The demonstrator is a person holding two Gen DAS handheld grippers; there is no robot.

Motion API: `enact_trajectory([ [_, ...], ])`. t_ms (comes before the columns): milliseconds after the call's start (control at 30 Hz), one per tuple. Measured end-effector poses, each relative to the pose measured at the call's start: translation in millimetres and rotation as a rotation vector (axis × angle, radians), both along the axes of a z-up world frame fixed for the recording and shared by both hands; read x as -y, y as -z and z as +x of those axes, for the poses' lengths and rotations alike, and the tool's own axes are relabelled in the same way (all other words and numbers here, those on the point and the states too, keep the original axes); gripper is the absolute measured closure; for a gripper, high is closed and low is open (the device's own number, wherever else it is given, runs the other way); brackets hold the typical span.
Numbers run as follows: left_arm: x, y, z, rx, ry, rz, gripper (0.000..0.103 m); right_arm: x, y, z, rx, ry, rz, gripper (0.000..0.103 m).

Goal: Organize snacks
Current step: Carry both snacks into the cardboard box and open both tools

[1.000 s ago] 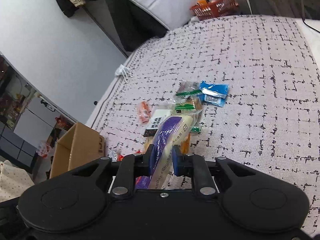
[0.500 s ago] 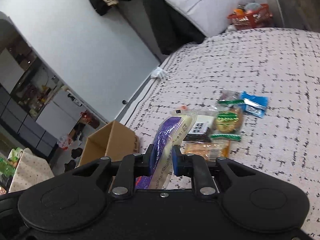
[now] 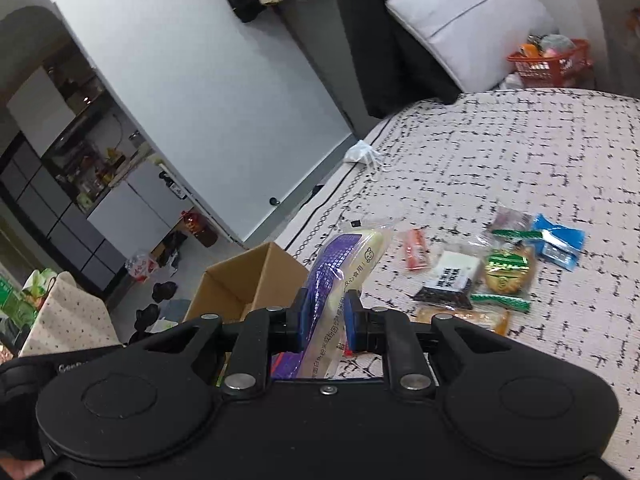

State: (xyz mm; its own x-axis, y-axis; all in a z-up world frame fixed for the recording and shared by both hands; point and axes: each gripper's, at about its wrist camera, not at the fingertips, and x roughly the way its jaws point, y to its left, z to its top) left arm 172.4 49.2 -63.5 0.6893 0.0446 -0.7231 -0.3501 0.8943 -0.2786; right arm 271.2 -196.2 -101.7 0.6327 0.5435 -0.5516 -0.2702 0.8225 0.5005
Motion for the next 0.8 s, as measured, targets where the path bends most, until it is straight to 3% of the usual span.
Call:
enact_trajectory([
  [467,-62.4,13.7,2.5,-0.012,-0.056,-0.021,0.083,-51.1,-6.0,-5.1,-0.018,-0.093,-0.026,0.085],
  [633,-73.9,27.2,5.0,0.018,-0.018,-0.042,0.082,-70.1,-8.5,-0.7,-0.015,-0.097,-0.044,0.085],
  [700,-75.7,29.6,4.4,0.029,-0.057,-0.004,0.082,-76.7,-8.8,1.6,-0.010,-0.099,-0.052,0.085],
  [800,-81.1,34.7,6.8,0.042,-0.070,-0.019,0.082,-86.4,-8.8,4.3,-0.008,-0.106,-0.065,0.085],
])
